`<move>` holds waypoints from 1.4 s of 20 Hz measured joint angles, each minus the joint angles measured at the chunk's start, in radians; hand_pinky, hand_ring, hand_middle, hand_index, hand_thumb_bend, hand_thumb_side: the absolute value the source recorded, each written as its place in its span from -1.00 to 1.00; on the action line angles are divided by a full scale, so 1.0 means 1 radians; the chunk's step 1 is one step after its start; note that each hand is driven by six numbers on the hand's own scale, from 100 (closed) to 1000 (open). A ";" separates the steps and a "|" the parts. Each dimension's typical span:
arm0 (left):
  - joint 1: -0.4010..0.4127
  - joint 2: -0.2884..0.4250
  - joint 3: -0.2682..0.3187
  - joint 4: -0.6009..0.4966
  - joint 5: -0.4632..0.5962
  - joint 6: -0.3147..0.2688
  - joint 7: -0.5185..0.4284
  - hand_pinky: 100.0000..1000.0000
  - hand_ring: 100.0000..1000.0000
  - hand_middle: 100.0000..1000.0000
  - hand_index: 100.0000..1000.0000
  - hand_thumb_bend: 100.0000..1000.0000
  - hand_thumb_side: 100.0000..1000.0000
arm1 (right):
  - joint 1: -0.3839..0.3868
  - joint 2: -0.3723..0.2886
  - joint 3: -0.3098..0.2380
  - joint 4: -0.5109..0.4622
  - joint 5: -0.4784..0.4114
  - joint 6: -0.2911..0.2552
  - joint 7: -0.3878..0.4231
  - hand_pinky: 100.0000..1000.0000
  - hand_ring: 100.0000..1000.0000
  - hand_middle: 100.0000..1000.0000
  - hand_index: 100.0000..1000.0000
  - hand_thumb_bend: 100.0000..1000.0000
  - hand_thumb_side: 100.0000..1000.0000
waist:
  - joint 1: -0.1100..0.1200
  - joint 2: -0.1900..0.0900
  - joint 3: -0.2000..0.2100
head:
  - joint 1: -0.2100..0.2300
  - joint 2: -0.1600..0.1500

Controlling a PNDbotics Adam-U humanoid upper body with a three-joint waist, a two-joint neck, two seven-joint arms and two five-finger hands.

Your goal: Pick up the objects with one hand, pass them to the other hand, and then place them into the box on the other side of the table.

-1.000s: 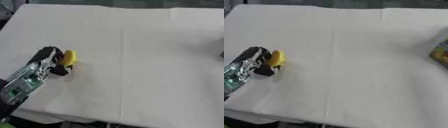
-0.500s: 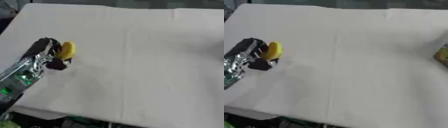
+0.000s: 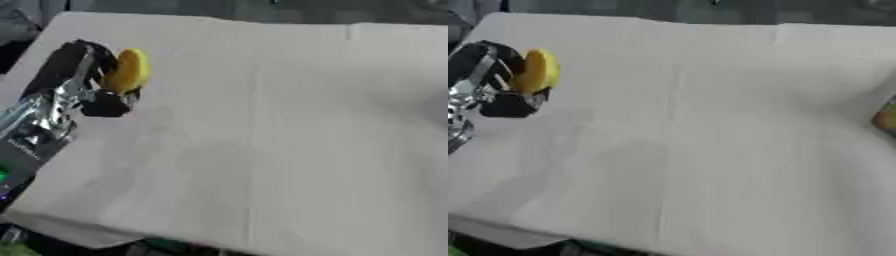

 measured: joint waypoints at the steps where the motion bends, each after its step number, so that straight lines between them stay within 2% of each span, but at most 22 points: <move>1: -0.014 -0.012 -0.002 0.000 -0.005 0.000 0.000 -0.05 -0.05 -0.17 -0.26 -0.68 -1.00 | 0.000 0.000 0.000 0.000 -0.001 0.000 0.000 0.58 0.91 0.49 0.87 -1.00 0.04 | 0.000 0.000 0.000 | 0.000 0.000; 14: -0.173 -0.167 -0.062 0.000 -0.047 0.000 0.031 -0.14 -0.11 -0.21 -0.30 -0.72 -0.97 | -0.006 0.001 0.000 0.000 -0.012 0.003 -0.003 0.58 0.91 0.49 0.87 -1.00 0.04 | -0.001 0.000 -0.012 | -0.043 -0.017; 15: -0.182 -0.178 -0.065 0.000 -0.053 0.000 0.035 -0.15 -0.11 -0.21 -0.30 -0.67 -0.95 | -0.006 0.001 0.000 -0.001 -0.013 0.003 -0.003 0.58 0.91 0.49 0.87 -1.00 0.05 | -0.001 0.000 -0.012 | -0.046 -0.018; 17: -0.192 -0.200 -0.070 0.000 -0.063 0.000 0.042 -0.15 -0.11 -0.21 -0.30 -0.74 -0.96 | -0.008 0.003 0.000 -0.001 -0.014 0.003 -0.003 0.58 0.91 0.49 0.87 -1.00 0.04 | -0.001 0.000 -0.015 | -0.053 -0.020; 22: -0.199 -0.252 -0.081 0.000 -0.087 0.000 0.061 -0.16 -0.12 -0.22 -0.30 -0.74 -0.95 | -0.023 0.012 0.000 -0.004 -0.016 0.003 -0.002 0.58 0.91 0.49 0.87 -1.00 0.01 | -0.006 0.000 -0.027 | -0.064 -0.052; 28: -0.207 -0.298 -0.108 0.000 -0.122 -0.015 0.076 -0.16 -0.12 -0.22 -0.30 -0.75 -0.96 | -0.046 0.021 0.014 -0.023 -0.014 0.000 0.021 0.59 0.93 0.52 0.89 -1.00 0.02 | -0.015 0.000 -0.033 | -0.067 -0.075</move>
